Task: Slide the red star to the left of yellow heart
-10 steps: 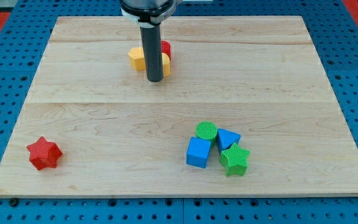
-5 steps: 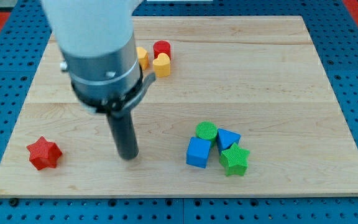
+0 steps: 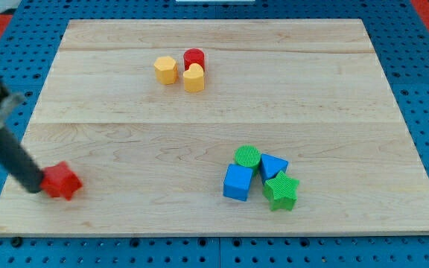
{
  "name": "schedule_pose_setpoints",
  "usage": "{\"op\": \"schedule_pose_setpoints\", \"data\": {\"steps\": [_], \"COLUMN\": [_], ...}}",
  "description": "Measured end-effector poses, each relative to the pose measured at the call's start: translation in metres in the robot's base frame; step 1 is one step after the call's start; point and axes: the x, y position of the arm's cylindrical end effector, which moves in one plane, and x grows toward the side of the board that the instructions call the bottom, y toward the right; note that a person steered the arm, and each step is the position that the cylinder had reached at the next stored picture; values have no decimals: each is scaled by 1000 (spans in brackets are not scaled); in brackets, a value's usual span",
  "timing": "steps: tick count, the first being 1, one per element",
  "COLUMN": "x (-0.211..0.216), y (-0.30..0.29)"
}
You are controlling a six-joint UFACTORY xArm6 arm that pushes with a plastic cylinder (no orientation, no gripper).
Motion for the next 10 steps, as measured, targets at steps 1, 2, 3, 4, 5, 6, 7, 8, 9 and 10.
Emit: {"op": "schedule_pose_setpoints", "data": {"steps": [1,2,3,4,5,6,7,8,9,10], "x": [-8,-6,11,10,-12,-17,10,20,-10,-48], "y": [58,28,26,61,87,87,83,99,104,104]}}
